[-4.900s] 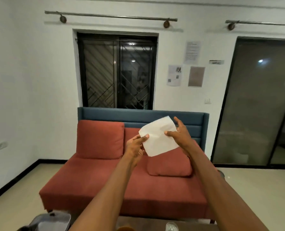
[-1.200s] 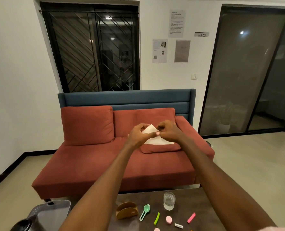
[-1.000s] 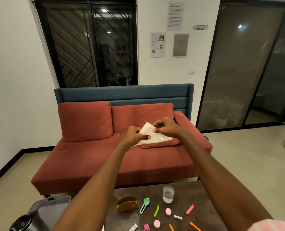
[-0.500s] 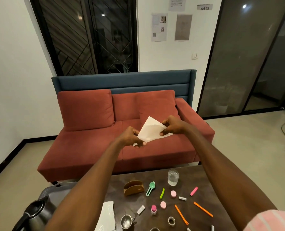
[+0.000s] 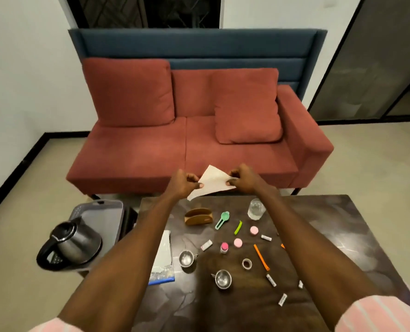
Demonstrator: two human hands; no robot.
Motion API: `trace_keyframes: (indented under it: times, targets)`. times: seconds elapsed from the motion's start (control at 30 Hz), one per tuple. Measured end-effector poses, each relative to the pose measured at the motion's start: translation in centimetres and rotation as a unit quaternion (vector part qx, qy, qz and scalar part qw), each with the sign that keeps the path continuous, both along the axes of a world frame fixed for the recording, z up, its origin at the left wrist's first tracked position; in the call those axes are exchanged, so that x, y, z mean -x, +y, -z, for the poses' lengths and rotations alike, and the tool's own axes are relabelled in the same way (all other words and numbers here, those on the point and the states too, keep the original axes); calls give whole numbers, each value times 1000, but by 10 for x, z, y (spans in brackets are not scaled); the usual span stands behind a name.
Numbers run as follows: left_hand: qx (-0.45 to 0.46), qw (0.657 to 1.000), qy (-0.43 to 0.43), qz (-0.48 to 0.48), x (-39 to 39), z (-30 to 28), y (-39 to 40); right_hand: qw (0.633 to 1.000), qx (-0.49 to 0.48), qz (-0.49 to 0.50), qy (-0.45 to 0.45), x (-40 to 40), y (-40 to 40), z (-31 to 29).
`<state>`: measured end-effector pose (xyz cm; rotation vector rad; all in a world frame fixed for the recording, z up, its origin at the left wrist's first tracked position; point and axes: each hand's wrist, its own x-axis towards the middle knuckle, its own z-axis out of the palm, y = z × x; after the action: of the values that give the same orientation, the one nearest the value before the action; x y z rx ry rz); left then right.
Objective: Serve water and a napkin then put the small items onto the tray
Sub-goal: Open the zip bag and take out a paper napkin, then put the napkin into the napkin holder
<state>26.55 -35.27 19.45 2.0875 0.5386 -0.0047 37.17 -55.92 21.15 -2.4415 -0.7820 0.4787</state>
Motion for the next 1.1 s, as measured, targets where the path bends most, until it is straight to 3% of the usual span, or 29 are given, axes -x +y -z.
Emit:
trace_keyframes:
  times: [0.17, 0.33, 0.7, 1.1]
  targets:
    - [-87, 994, -9, -67, -7, 59, 12, 999, 27, 8, -18, -15, 26, 79]
    - [-102, 992, 6, -80, -21, 123, 22, 992, 83, -43, -88, -38, 52, 149]
    - [-81, 983, 115, -116, -63, 281, 35, 984, 138, -57, -99, -80, 80, 300]
    - [-48, 972, 185, -139, -74, 337, 51, 982, 174, -58, -43, -86, 92, 367]
